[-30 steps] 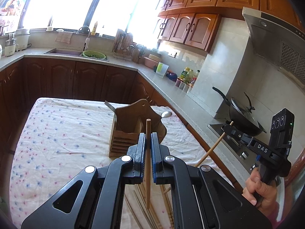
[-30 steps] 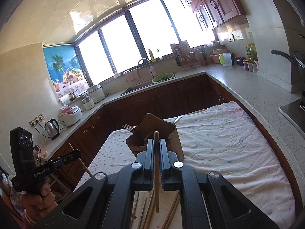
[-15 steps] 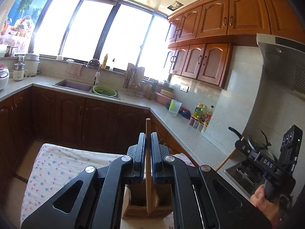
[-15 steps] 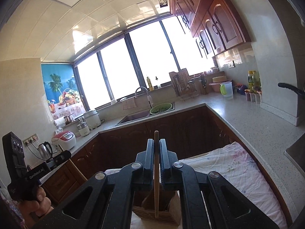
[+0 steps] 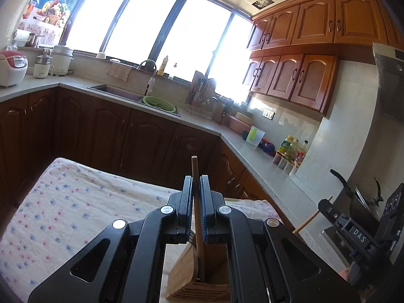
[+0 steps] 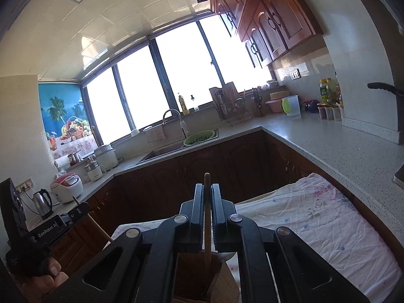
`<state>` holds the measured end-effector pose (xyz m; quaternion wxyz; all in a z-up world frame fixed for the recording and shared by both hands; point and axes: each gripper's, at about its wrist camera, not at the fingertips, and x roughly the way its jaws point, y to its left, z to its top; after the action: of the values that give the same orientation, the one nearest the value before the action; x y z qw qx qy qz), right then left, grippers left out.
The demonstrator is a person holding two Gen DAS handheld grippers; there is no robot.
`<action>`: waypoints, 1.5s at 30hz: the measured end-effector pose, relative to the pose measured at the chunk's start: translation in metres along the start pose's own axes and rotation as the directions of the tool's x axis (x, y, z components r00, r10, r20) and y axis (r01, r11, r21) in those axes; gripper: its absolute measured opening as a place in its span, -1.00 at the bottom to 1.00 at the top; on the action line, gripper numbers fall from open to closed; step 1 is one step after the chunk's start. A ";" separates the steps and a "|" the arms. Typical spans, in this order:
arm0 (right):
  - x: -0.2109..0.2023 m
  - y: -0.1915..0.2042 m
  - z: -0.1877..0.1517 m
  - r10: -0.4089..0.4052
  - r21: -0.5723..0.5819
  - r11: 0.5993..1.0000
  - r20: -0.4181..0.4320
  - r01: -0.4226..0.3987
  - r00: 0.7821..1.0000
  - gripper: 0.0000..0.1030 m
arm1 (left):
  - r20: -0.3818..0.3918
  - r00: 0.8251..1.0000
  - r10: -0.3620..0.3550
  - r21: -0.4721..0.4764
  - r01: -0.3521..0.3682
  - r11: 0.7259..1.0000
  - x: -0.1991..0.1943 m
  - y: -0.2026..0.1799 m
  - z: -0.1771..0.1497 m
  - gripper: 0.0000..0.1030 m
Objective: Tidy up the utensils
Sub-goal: 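Carry the chopstick upright into the holder with the left gripper while the right inserts its chopstick, then open both grippers to release the chopsticks in the holder, then move both open grippers back over the remaining chopsticks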
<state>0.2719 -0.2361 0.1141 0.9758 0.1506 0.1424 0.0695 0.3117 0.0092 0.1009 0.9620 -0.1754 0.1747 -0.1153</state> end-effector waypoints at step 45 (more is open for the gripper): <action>-0.160 -0.028 -0.072 -0.007 0.004 1.000 -0.106 0.007 0.994 0.86 | -0.154 0.982 0.114 -0.054 -0.123 0.991 -0.160 0.021 -0.103 0.72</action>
<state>0.1008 -0.2715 0.0803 0.9668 0.1482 0.1946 0.0738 0.1300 0.0429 0.0500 0.9451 -0.1860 0.2606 -0.0651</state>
